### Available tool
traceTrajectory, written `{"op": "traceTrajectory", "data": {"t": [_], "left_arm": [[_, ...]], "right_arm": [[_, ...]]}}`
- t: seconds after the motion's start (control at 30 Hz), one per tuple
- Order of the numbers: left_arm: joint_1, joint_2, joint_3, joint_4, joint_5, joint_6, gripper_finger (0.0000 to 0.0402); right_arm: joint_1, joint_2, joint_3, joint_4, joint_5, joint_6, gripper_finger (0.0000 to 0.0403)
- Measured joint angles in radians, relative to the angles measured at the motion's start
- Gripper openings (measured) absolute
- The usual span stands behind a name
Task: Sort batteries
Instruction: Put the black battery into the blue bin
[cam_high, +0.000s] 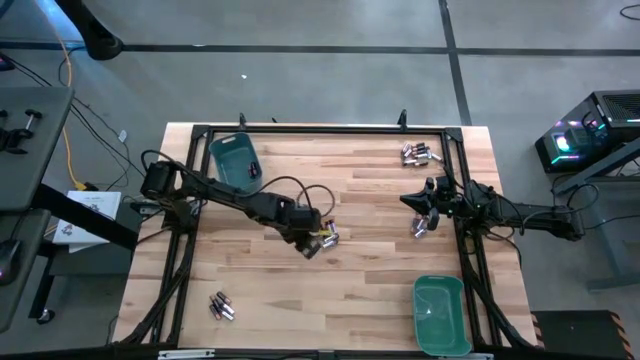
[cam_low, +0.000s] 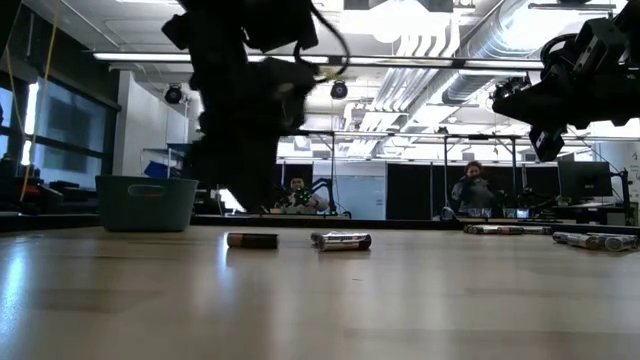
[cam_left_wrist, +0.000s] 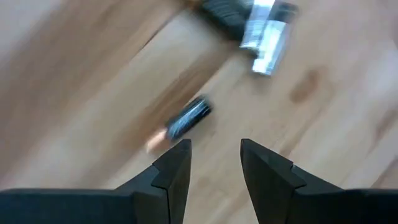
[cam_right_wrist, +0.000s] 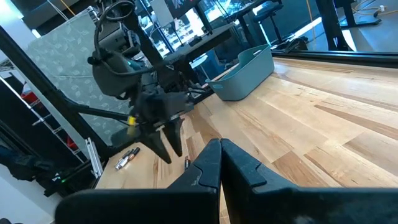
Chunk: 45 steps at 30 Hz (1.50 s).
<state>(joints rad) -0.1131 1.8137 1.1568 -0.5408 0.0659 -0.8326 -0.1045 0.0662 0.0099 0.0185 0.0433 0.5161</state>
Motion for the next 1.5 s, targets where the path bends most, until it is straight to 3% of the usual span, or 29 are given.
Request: {"op": "traceTrajectory", "data": {"t": [0.1, 0.2, 0.57, 0.8, 0.93, 1.2, 1.37, 1.5], "left_arm": [[-0.016, 0.0, 0.001, 0.045, -0.038, 0.364, 0.0131], [-0.027, 0.002, 0.002, 0.029, -0.048, 0.585, 0.0131], [-0.025, 0.101, 0.004, -0.022, -0.128, 0.722, 0.0125], [-0.023, 0.112, 0.011, -0.025, -0.096, 0.645, 0.0027], [-0.013, 0.102, 0.066, -0.121, -0.134, 0.523, 0.0027], [0.09, -0.08, 0.243, -0.438, -0.376, 0.199, 0.0027], [0.24, -0.241, 0.205, -0.668, -0.43, 0.031, 0.0026], [0.388, -0.363, 0.08, -0.72, -0.378, -0.036, 0.0027]], "right_arm": [[0.0, 0.0, 0.0, 0.0, 0.005, 0.0, 0.0], [0.0, 0.0, 0.0, 0.0, 0.006, 0.0, 0.0], [0.0, 0.0, 0.0, 0.0, 0.006, 0.0, 0.0], [0.0, 0.0, 0.0, 0.001, 0.007, 0.0, 0.0], [0.0, 0.0, 0.0, 0.001, 0.007, 0.0, 0.0], [0.0, 0.001, 0.0, 0.001, 0.01, 0.003, 0.0], [0.0, 0.005, 0.0, 0.002, 0.014, 0.007, 0.0], [0.0, 0.014, 0.0, 0.002, 0.014, 0.007, 0.0]]}}
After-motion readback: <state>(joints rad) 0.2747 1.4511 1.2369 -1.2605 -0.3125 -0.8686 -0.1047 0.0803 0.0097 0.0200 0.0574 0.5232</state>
